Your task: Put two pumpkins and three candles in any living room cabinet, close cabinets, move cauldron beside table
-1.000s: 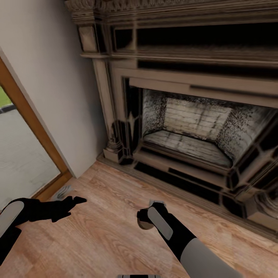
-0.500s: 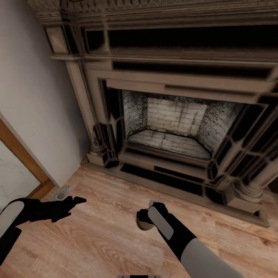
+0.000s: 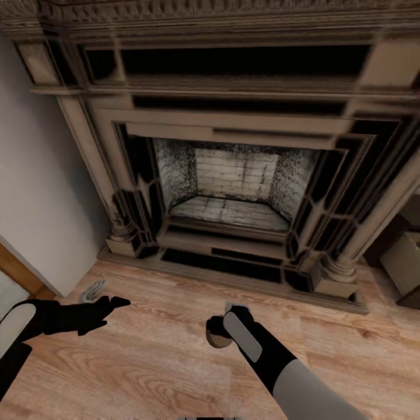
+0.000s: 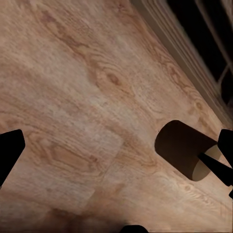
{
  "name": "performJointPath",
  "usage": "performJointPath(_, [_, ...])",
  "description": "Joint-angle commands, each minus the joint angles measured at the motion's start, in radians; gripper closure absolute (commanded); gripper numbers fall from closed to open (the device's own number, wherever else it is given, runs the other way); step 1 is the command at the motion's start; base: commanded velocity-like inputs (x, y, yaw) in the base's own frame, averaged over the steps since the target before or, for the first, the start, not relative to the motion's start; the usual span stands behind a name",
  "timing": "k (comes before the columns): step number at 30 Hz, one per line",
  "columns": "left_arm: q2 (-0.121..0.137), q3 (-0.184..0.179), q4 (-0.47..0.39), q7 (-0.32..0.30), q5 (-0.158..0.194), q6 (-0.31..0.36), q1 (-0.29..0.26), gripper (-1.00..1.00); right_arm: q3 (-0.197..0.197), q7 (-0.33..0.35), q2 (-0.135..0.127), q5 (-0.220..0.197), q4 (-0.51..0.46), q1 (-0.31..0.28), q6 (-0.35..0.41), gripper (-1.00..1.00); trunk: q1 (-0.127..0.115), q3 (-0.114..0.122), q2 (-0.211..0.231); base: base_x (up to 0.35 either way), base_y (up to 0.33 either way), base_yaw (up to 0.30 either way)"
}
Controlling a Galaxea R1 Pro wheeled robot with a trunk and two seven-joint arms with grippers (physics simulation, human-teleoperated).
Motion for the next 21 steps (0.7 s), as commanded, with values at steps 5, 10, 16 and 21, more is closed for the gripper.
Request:
performJointPath(5, [0.001, 0.002, -0.001, 0.010, 0.010, 0.000, 0.000, -1.00, 0.003, -0.008, -0.001, -0.008, -0.001, -0.001, 0.000, 1.00, -0.001, 0.001, 0.000, -0.255, 0.000, -0.120])
performJointPath(10, [0.001, 0.003, -0.001, 0.010, 0.010, 0.000, 0.000, -1.00, 0.003, -0.007, -0.001, -0.008, 0.000, -0.001, 0.000, 1.00, -0.001, 0.001, 0.000, -0.068, 0.000, -0.031])
performJointPath(16, [0.002, 0.005, -0.001, 0.010, 0.010, 0.000, 0.000, -1.00, 0.002, -0.007, -0.001, -0.009, 0.001, -0.001, 0.001, 1.00, -0.001, 0.002, 0.000, -0.153, 0.000, -0.225])
performJointPath(21, [0.001, 0.005, -0.001, 0.010, 0.010, 0.000, 0.000, -1.00, 0.001, -0.007, -0.001, -0.010, 0.001, -0.001, 0.000, 1.00, -0.001, 0.004, 0.000, -0.191, 0.000, -0.272])
